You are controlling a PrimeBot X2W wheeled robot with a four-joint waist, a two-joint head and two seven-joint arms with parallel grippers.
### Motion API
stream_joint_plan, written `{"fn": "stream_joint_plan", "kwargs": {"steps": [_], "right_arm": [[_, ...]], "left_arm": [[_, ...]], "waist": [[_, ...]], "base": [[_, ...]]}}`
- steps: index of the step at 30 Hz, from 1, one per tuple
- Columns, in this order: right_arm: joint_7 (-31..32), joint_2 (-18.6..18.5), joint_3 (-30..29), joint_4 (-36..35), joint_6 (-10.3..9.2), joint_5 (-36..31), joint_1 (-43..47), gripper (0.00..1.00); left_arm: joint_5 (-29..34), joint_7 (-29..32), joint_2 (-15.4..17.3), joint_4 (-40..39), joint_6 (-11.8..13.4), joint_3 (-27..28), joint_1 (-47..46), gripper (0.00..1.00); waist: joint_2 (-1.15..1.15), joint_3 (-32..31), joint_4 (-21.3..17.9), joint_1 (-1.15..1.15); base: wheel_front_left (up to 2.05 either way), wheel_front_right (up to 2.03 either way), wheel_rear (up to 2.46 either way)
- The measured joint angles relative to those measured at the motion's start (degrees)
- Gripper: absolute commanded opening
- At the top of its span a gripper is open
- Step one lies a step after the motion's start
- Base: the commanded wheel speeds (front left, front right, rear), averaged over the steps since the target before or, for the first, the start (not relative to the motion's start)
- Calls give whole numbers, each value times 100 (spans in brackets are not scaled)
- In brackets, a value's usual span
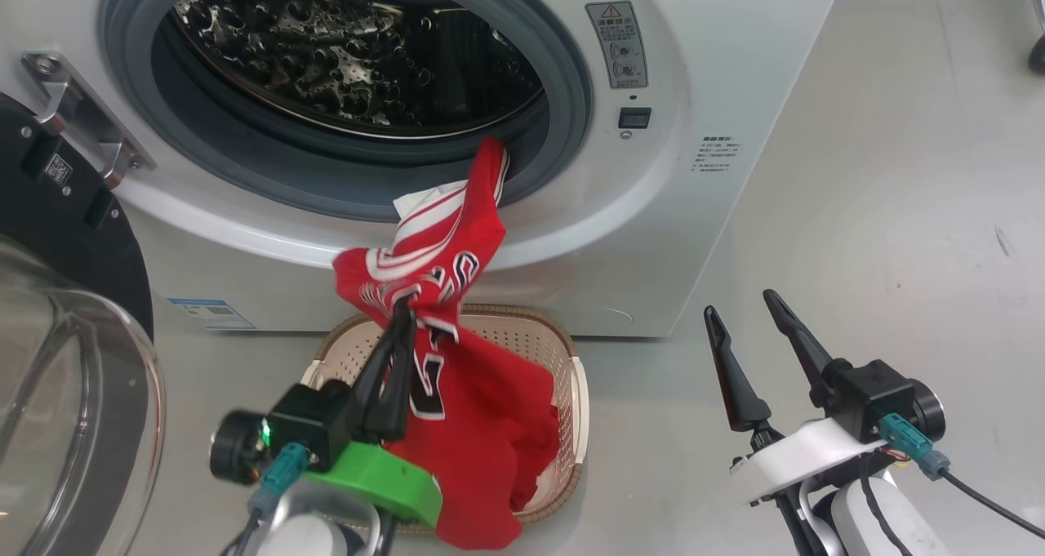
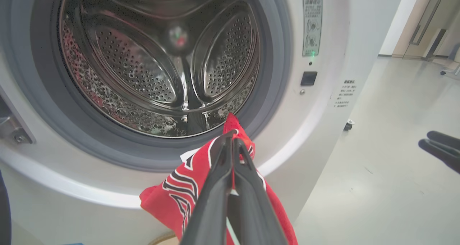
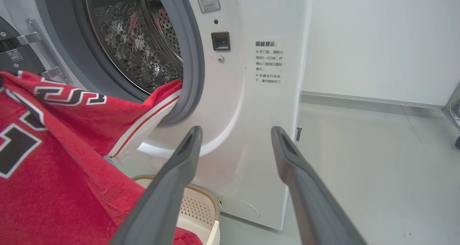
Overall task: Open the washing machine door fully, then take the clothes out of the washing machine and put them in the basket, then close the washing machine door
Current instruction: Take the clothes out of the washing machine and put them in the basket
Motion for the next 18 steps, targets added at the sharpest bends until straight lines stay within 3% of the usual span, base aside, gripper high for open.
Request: {"fn": "stream_joint_plan", "kwargs": {"steps": [18], "right_arm": [[102,0,96,-211,14,-8,-169,100]], "left_arm": [[-409,769,14,1113,0,-129,364,0]], "waist": [[0,394,-291,0]], "base": [[0,0,0]]}}
